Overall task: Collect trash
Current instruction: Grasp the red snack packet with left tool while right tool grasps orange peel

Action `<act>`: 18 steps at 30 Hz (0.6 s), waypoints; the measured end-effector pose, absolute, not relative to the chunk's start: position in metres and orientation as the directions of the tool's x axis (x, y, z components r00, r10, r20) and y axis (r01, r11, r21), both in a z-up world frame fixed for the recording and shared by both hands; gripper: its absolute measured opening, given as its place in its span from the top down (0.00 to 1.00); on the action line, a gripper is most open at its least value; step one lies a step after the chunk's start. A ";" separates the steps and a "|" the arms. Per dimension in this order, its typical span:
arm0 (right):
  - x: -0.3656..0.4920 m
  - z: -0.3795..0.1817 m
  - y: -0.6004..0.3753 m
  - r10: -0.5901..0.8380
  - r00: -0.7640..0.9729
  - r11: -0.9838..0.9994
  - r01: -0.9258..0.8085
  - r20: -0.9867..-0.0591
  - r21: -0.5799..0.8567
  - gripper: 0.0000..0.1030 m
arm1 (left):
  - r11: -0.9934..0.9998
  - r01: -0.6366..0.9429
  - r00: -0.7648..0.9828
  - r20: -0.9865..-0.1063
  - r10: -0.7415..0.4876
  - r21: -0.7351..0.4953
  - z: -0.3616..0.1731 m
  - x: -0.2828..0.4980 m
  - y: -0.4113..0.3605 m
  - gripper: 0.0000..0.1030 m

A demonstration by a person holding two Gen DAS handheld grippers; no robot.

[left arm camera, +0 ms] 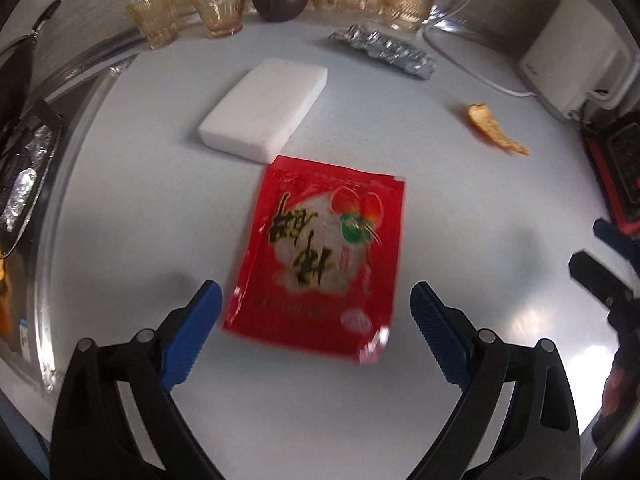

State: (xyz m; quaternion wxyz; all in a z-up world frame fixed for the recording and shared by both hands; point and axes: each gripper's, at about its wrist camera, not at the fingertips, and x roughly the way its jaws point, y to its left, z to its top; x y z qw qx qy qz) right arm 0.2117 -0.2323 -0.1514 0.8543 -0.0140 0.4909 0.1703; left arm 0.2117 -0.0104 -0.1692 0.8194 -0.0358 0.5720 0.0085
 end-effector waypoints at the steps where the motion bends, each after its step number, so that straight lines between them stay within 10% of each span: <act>1: 0.222 -0.156 -0.234 0.286 0.453 0.938 -0.312 -0.844 0.151 0.02 | 0.997 -0.061 0.339 -0.940 -0.024 -0.048 -0.173 0.215 -0.010 0.12; 9: 0.269 -0.170 -0.235 0.294 0.461 0.922 -0.367 -0.837 0.122 0.02 | 0.996 -0.083 0.347 -0.938 0.016 -0.014 -0.185 0.232 -0.016 0.13; 18: 0.314 -0.186 -0.229 0.309 0.451 0.914 -0.384 -0.837 0.130 0.02 | 0.994 -0.105 0.377 -0.926 0.006 -0.036 -0.176 0.232 -0.012 0.67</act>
